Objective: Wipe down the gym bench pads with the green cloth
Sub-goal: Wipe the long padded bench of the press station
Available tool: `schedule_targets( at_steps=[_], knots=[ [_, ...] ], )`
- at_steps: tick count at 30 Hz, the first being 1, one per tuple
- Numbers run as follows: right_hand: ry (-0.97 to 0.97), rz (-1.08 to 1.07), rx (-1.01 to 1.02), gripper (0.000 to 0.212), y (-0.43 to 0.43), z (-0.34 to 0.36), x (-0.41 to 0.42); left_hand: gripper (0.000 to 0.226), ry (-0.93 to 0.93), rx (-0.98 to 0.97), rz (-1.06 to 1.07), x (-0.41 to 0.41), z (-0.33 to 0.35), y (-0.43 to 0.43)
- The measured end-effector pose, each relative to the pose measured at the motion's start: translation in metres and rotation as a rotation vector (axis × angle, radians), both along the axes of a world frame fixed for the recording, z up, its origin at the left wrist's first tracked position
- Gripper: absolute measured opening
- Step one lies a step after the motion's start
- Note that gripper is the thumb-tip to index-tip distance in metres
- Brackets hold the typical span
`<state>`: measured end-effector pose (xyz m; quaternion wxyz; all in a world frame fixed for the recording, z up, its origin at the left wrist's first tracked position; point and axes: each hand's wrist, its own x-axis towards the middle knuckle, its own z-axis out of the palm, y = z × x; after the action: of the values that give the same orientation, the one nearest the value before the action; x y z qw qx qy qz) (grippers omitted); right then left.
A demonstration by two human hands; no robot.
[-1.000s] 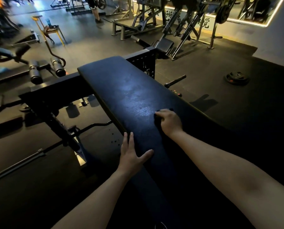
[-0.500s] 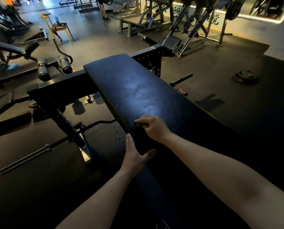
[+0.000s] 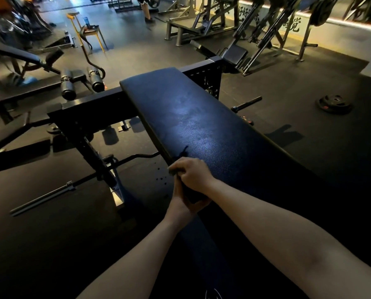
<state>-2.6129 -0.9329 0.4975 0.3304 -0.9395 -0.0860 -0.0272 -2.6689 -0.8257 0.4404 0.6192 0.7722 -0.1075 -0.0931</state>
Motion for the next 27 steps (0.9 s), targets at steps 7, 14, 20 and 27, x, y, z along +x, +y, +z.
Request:
schedule_targets(
  at_steps=[7,14,20,27],
  knots=[
    [-0.154,-0.215,0.166,0.031,-0.013,-0.002,0.025,0.096,0.041,-0.022,-0.098,0.002,0.006,0.013],
    [0.092,-0.013,-0.094,0.039,0.009,0.006,0.044,0.092,0.090,-0.083,-0.098,0.001,0.006,0.015],
    [-0.023,-0.028,-0.060,0.036,-0.010,-0.001,-0.025,0.094,0.198,-0.201,-0.054,0.000,0.001,0.022],
    [0.017,-0.268,-0.038,0.029,-0.012,0.004,-0.073,0.056,0.318,-0.204,0.143,0.002,0.002,0.021]
  ],
)
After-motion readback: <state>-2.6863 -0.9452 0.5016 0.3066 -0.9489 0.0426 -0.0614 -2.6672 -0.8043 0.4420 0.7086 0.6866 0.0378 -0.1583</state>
